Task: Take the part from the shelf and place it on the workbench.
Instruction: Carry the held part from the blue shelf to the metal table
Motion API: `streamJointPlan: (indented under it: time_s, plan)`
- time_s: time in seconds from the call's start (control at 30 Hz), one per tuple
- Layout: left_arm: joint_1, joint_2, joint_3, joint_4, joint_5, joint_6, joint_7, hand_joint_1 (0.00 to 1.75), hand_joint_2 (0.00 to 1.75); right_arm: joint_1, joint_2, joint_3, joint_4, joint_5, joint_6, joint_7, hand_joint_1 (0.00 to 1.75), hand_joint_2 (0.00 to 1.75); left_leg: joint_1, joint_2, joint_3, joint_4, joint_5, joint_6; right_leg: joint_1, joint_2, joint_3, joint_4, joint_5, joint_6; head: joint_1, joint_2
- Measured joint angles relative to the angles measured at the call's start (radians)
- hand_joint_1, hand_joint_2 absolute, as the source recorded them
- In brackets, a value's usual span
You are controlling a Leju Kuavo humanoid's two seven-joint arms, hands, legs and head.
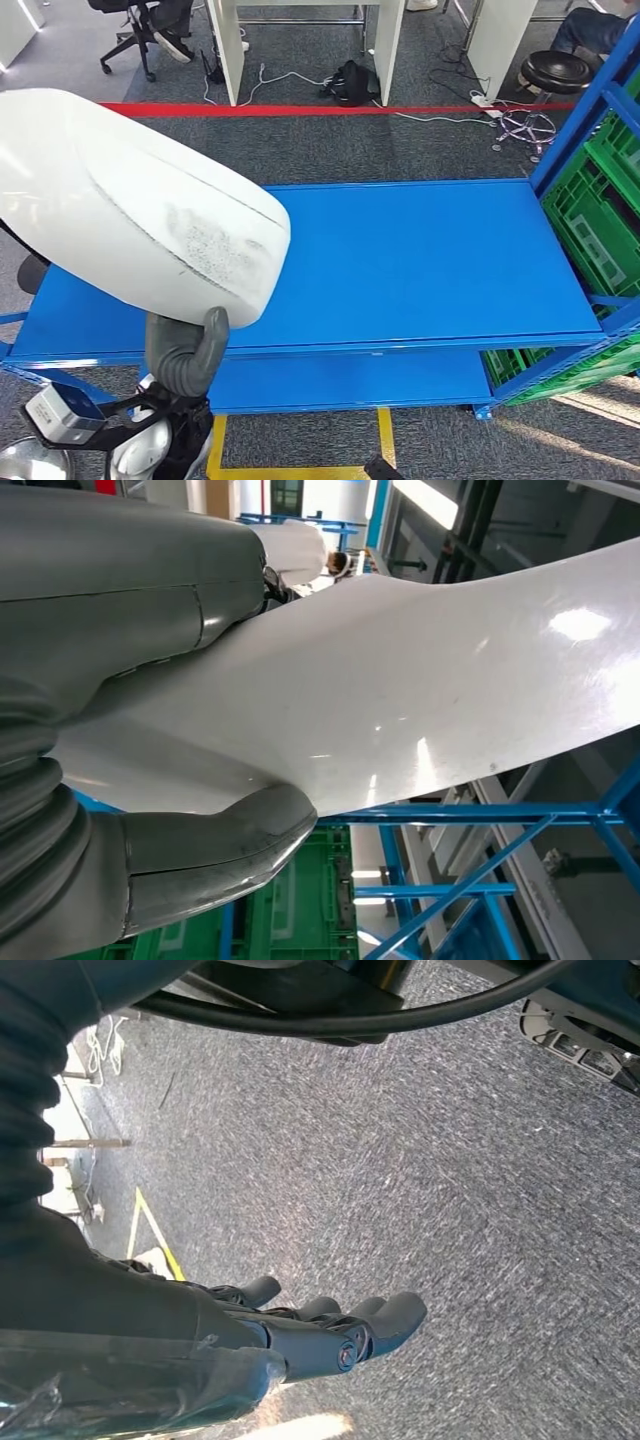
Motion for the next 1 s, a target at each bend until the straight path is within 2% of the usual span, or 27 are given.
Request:
streamJointPlan:
  time_s: [0.07, 0.1, 0.17, 0.2, 0.23, 0.27, 0.3, 0.33, 0.37, 0.4, 0.43, 0.5, 0.53, 0.6, 0.67, 0.77, 0.83, 0.9, 1.0]
  plan:
    - [-0.007, 0.000, -0.001, 0.007, 0.004, -0.001, 0.001, 1.69, 1.75, 0.002, -0.001, -0.001, 0.000, 0.001, -0.007, -0.003, 0.00, 1.75, 0.003, 0.004, 0.018, -0.032, 0.016, 0.015, -0.002, -0.006, 0.003, 0.001, -0.009, 0.007, 0.001, 0.000]
    - [-0.011, 0.000, -0.001, 0.010, 0.005, -0.002, 0.002, 1.69, 1.75, 0.002, -0.002, -0.001, 0.000, 0.001, -0.011, -0.005, 0.00, 1.75, 0.005, 0.006, 0.029, -0.051, 0.027, 0.022, -0.001, -0.011, -0.004, 0.027, -0.031, 0.009, 0.002, 0.000]
    - [-0.019, 0.000, -0.001, 0.014, 0.005, -0.002, 0.002, 1.69, 1.75, 0.000, -0.004, -0.002, 0.000, 0.001, -0.017, -0.008, 0.00, 1.75, 0.009, 0.012, 0.036, -0.066, 0.035, 0.025, -0.004, -0.018, -0.041, 0.129, -0.100, 0.012, 0.003, 0.000]
    - [-0.020, 0.000, -0.001, 0.016, 0.005, -0.002, 0.001, 1.69, 1.75, -0.002, -0.005, -0.002, 0.000, 0.001, -0.018, -0.009, 0.00, 1.75, 0.011, 0.015, 0.035, -0.067, 0.036, 0.022, -0.009, -0.021, -0.060, 0.182, -0.127, 0.017, 0.003, 0.000]
    - [-0.020, 0.001, -0.001, 0.019, 0.006, -0.002, 0.001, 1.69, 1.75, -0.003, -0.006, -0.002, 0.000, 0.001, -0.019, -0.009, 0.00, 1.75, 0.014, 0.017, 0.033, -0.066, 0.036, 0.017, -0.015, -0.024, -0.066, 0.213, -0.135, 0.024, 0.003, 0.000]
    - [-0.020, 0.001, -0.001, 0.021, 0.005, -0.002, 0.001, 1.69, 1.75, -0.002, -0.008, -0.002, 0.000, 0.001, -0.021, -0.009, 0.00, 1.75, 0.020, 0.017, 0.031, -0.065, 0.035, 0.009, -0.023, -0.027, -0.057, 0.209, -0.124, 0.033, 0.003, 0.000]
    - [-0.020, 0.002, -0.002, 0.023, 0.005, -0.001, 0.001, 1.69, 1.75, -0.001, -0.012, -0.002, 0.000, 0.001, -0.022, -0.010, 0.00, 1.75, 0.027, 0.017, 0.029, -0.062, 0.034, -0.002, -0.032, -0.029, -0.030, 0.169, -0.098, 0.044, 0.003, 0.000]
    - [-0.020, 0.002, -0.002, 0.024, 0.003, 0.001, 0.001, 1.69, 1.75, 0.001, -0.015, -0.003, 0.000, 0.001, -0.023, -0.012, 0.00, 1.75, 0.036, 0.016, 0.026, -0.054, 0.031, -0.015, -0.040, -0.030, 0.007, 0.107, -0.073, 0.059, 0.003, 0.000]
    - [-0.020, 0.002, -0.002, 0.025, 0.000, 0.003, 0.001, 1.69, 1.75, 0.004, -0.017, -0.005, 0.000, 0.001, -0.022, -0.018, 0.00, 1.75, 0.041, 0.015, 0.021, -0.046, 0.027, -0.029, -0.044, -0.026, 0.040, 0.057, -0.058, 0.070, 0.006, 0.000]
    - [-0.020, 0.002, -0.002, 0.025, -0.003, 0.005, 0.000, 1.69, 1.75, 0.005, -0.019, -0.007, 0.000, 0.000, -0.018, -0.027, 0.00, 1.75, 0.043, 0.014, 0.015, -0.034, 0.024, -0.041, -0.048, -0.020, 0.057, 0.027, -0.052, 0.072, 0.010, 0.000]
    - [-0.020, 0.002, -0.001, 0.024, -0.008, 0.007, 0.000, 1.69, 1.75, 0.006, -0.019, -0.010, 0.000, -0.001, -0.012, -0.038, 0.00, 1.75, 0.043, 0.013, 0.009, -0.022, 0.022, -0.051, -0.049, -0.013, 0.060, 0.021, -0.060, 0.065, 0.010, 0.000]
    - [-0.019, 0.002, -0.002, 0.022, -0.018, 0.008, -0.002, 1.69, 1.75, 0.010, -0.022, -0.017, 0.000, -0.008, -0.001, -0.058, 0.00, 1.75, 0.040, 0.010, 0.003, -0.012, 0.023, -0.061, -0.054, -0.006, 0.046, 0.036, -0.067, 0.039, 0.004, 0.000]
    - [-0.019, 0.002, -0.002, 0.021, -0.022, 0.009, -0.002, 1.69, 1.75, 0.013, -0.024, -0.021, 0.000, -0.012, 0.002, -0.067, 0.00, 1.75, 0.040, 0.009, 0.002, -0.011, 0.024, -0.062, -0.057, -0.005, 0.043, 0.037, -0.068, 0.033, -0.002, 0.000]
    - [-0.018, 0.002, -0.002, 0.019, -0.028, 0.009, -0.002, 1.69, 1.75, 0.021, -0.027, -0.027, 0.000, -0.019, 0.004, -0.083, 0.00, 1.75, 0.040, 0.009, 0.005, -0.014, 0.025, -0.063, -0.062, -0.003, 0.037, 0.037, -0.061, 0.028, -0.007, 0.000]
    - [-0.018, 0.002, -0.002, 0.017, -0.033, 0.009, -0.002, 1.69, 1.75, 0.022, -0.029, -0.031, -0.001, -0.020, 0.005, -0.098, 0.00, 1.75, 0.041, 0.009, 0.009, -0.014, 0.033, -0.059, -0.064, 0.002, 0.027, 0.037, -0.054, 0.021, -0.016, 0.000]
    - [-0.016, 0.002, -0.001, 0.015, -0.038, 0.010, -0.003, 1.69, 1.75, 0.024, -0.032, -0.035, -0.001, -0.018, 0.006, -0.117, 0.00, 1.75, 0.040, 0.008, 0.006, -0.014, 0.065, -0.039, -0.059, 0.005, 0.015, 0.037, -0.047, 0.014, -0.030, 0.000]
    - [-0.013, 0.002, 0.000, 0.013, -0.038, 0.012, -0.003, 1.69, 1.75, 0.026, -0.034, -0.040, -0.001, -0.020, 0.006, -0.128, 0.00, 1.75, 0.042, 0.008, 0.004, -0.014, 0.065, -0.039, -0.054, 0.004, 0.011, 0.037, -0.045, 0.013, -0.031, 0.000]
    - [-0.012, 0.001, 0.001, 0.009, -0.038, 0.013, -0.003, 1.69, 1.75, 0.027, -0.037, -0.043, -0.001, -0.023, 0.006, -0.139, 0.00, 1.75, 0.044, 0.010, 0.007, -0.022, 0.050, -0.047, -0.048, 0.002, 0.010, 0.038, -0.047, 0.011, -0.031, 0.000]
    - [-0.009, 0.000, 0.001, 0.006, -0.039, 0.013, -0.003, 1.69, 1.75, 0.028, -0.039, -0.047, -0.001, -0.024, 0.007, -0.144, 0.00, 1.75, 0.050, 0.012, 0.014, -0.039, 0.024, -0.085, -0.041, -0.005, 0.007, 0.038, -0.049, 0.010, -0.030, 0.000]
